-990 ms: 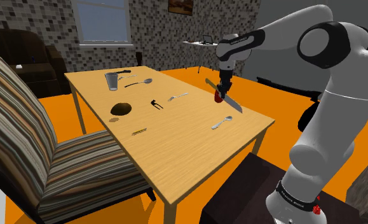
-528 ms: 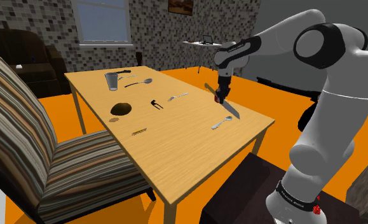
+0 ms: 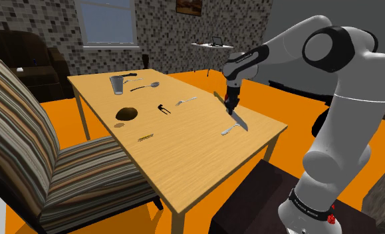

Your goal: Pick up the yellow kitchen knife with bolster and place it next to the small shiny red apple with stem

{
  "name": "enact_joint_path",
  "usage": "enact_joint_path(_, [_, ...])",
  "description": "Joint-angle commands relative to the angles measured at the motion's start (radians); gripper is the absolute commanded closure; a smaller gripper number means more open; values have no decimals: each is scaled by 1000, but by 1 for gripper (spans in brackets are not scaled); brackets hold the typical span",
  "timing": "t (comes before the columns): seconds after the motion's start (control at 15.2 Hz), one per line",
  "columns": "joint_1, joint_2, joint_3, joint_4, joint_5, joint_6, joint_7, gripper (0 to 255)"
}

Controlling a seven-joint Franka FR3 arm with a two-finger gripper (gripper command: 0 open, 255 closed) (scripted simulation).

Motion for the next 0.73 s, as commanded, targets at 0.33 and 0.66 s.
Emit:
enact_joint_path(0.33, [-1, 38, 0, -41, 4, 78, -2, 255])
enact_joint_path(0.66, [-1, 38, 0, -41, 4, 78, -2, 255])
